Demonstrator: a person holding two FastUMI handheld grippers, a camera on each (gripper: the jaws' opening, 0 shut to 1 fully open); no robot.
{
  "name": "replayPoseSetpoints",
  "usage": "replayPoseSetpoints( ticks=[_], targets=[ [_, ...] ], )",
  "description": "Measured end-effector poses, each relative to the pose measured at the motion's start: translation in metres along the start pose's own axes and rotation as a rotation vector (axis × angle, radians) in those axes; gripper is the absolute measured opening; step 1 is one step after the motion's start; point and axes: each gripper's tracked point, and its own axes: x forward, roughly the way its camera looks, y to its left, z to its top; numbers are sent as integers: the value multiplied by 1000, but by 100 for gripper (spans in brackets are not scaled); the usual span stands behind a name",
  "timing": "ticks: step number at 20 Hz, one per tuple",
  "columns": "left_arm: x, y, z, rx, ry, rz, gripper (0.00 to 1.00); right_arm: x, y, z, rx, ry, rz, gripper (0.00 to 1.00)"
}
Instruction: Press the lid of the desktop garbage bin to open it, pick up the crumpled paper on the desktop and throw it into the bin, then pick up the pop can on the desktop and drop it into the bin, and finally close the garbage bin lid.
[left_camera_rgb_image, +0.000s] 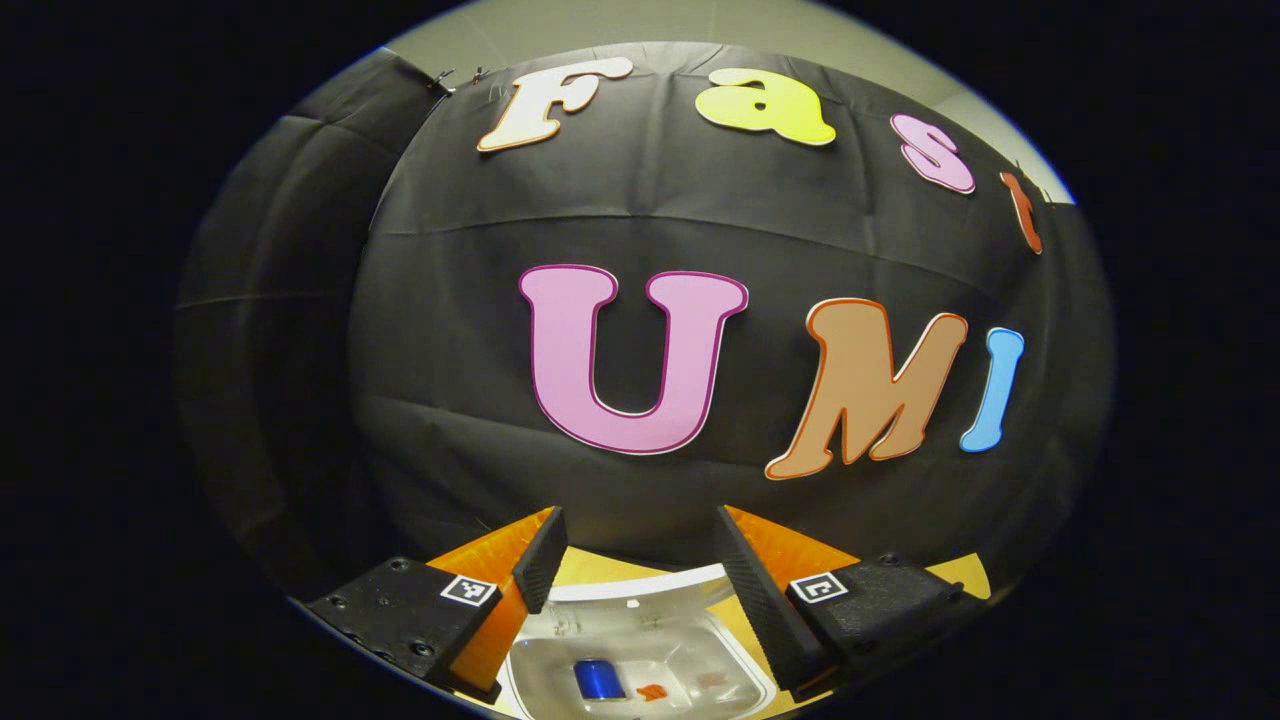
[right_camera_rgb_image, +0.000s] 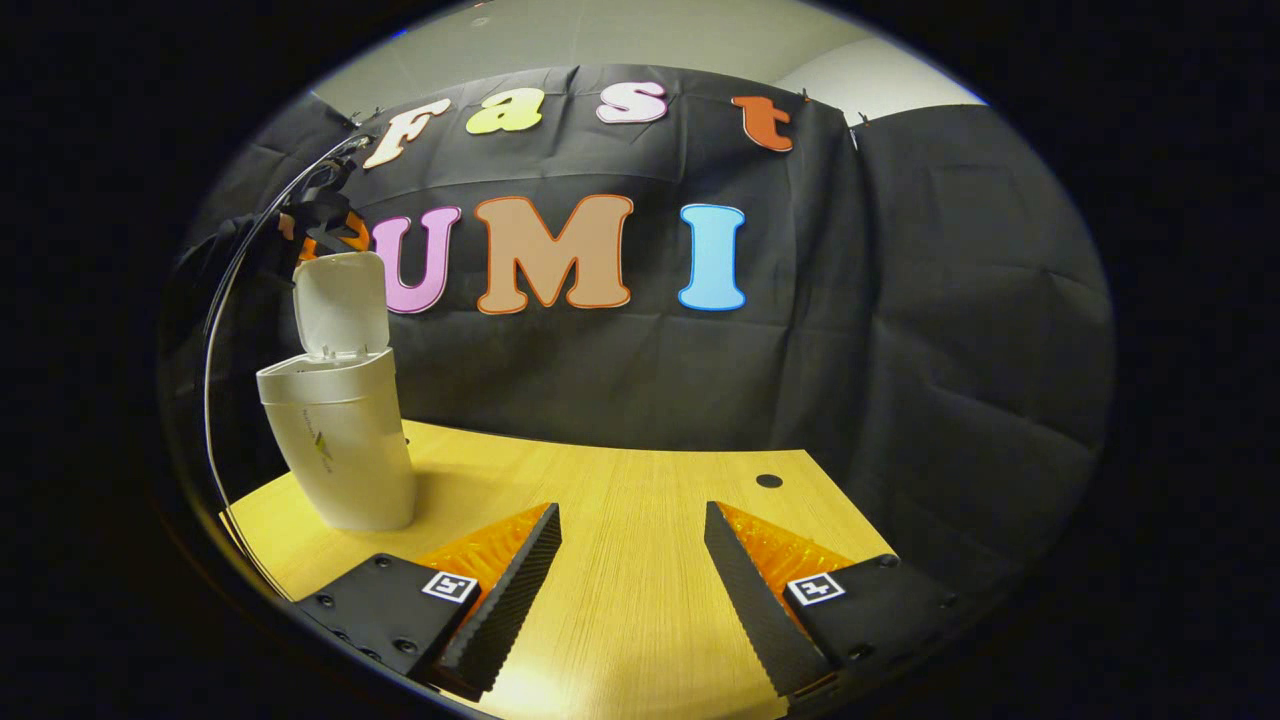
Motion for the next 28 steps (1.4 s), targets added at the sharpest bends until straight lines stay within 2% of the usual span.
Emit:
replayPoseSetpoints(
  ticks=[2,7,8,10,13,14,15,24,28],
  targets=[
    [-13,-6,-10,-10,8,-15,91,1,2,0,2,0,11,96],
    [-39,-13,-44,-44,40,-33,93,0,6,-2,0,15,32,96],
    [-43,-13,-50,-46,45,-32,94,0,5,-6,1,18,35,100],
    [-51,-15,-63,-49,56,-33,94,0,5,-7,5,21,40,96],
    [-60,-16,-85,-28,79,-29,93,0,8,-4,1,15,43,96],
    [-62,-17,-93,-24,85,-26,94,0,10,-4,3,18,49,100],
    [-65,-18,-100,-22,94,-25,94,0,11,-3,4,20,52,96],
    [-76,-19,-154,4,179,-32,94,-4,15,-13,-3,28,51,96],
    [-76,-18,-169,92,191,-22,92,-3,16,-16,-1,29,54,96]
  ],
)
